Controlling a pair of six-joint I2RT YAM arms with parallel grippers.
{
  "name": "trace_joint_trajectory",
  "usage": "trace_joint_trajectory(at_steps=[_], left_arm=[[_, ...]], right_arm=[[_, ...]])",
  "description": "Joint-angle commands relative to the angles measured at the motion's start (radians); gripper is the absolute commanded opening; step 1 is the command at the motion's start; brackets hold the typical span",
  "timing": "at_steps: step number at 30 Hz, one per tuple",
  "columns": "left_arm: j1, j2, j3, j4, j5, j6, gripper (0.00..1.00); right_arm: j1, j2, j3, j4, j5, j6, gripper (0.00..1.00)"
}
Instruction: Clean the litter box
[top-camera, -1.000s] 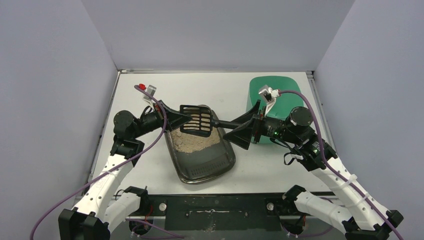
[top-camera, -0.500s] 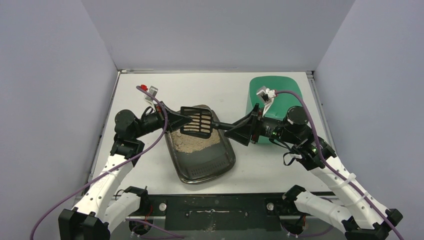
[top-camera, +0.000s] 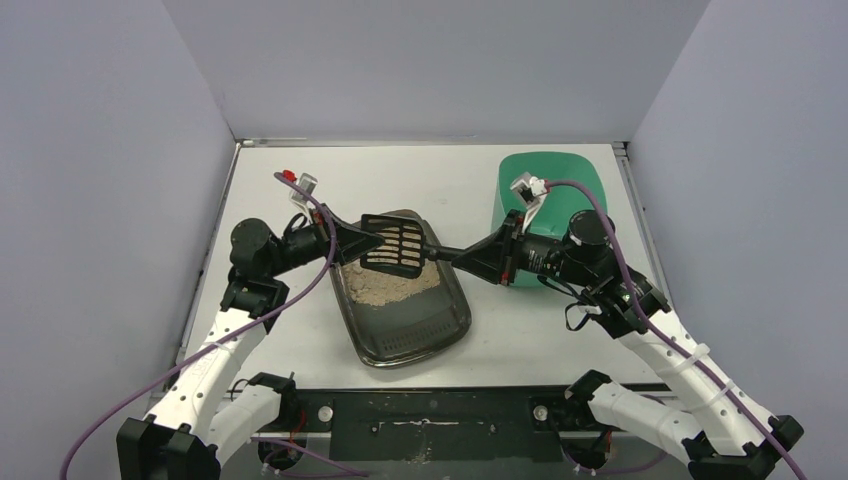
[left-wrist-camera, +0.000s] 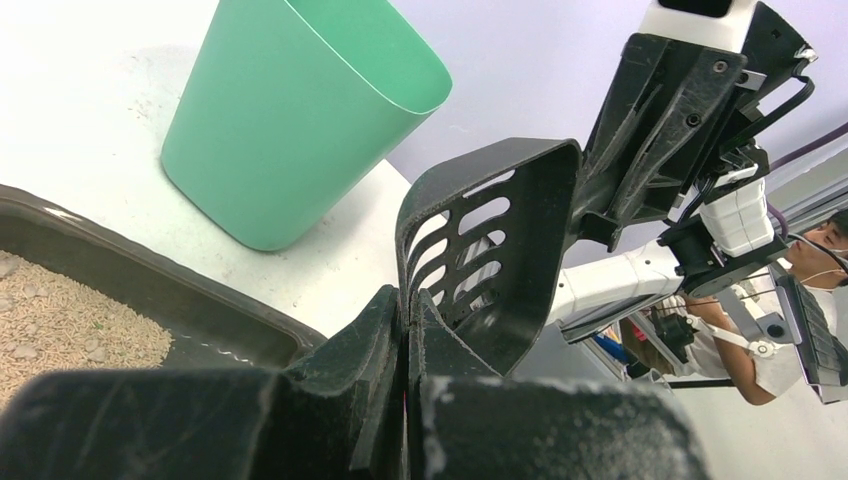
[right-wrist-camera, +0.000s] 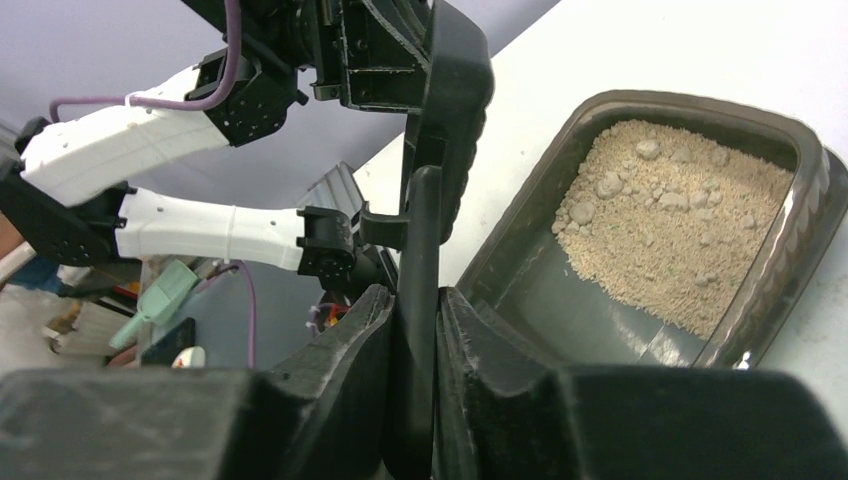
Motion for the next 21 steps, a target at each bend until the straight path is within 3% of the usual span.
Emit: trace_joint_trajectory(at_steps=[1, 5, 8, 11, 16, 21], left_arm=[[0.002, 0.005, 0.054, 0.002, 0.002, 0.026, 0.0], [0.003, 0.014, 0.059, -0.035, -0.002, 0.048, 0.03], [0.003, 0.019, 0.08, -0.141, -0.042, 0.115, 0.42], [0.005, 0.03, 0.108, -0.237, -0.079, 0.168, 0.66], [0.004, 0.049, 0.178, -0.486, -0.205, 0.292, 0.8], [0.003, 0.09, 0.252, -0.645, -0.344, 0.374, 0.87]], right_arm=[[-0.005, 0.008, 0.039, 0.024, 0.004, -0.013, 0.0], [-0.006, 0.002, 0.033, 0.025, 0.03, -0.013, 0.0], [-0.005, 0.001, 0.037, 0.013, 0.052, -0.022, 0.0], [-0.005, 0.015, 0.048, -0.027, 0.092, -0.04, 0.0], [-0.005, 0.038, 0.066, -0.114, 0.149, -0.085, 0.0], [-0.004, 0.064, 0.094, -0.226, 0.25, -0.144, 0.0]])
